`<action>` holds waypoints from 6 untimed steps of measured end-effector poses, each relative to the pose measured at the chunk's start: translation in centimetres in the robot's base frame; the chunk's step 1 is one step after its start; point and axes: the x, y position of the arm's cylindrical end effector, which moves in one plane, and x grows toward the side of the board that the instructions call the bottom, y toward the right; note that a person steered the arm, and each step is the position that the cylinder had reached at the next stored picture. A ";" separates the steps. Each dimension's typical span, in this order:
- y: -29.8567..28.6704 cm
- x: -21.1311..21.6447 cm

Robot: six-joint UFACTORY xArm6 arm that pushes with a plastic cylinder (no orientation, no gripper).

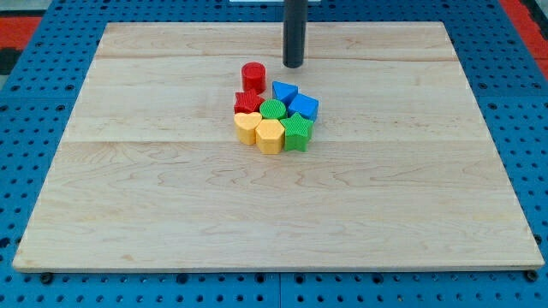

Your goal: Move the red circle closer to the red star and blue triangle

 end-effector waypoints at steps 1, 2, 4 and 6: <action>-4.0 -1.1; -7.3 -0.2; -7.8 2.1; -8.1 1.8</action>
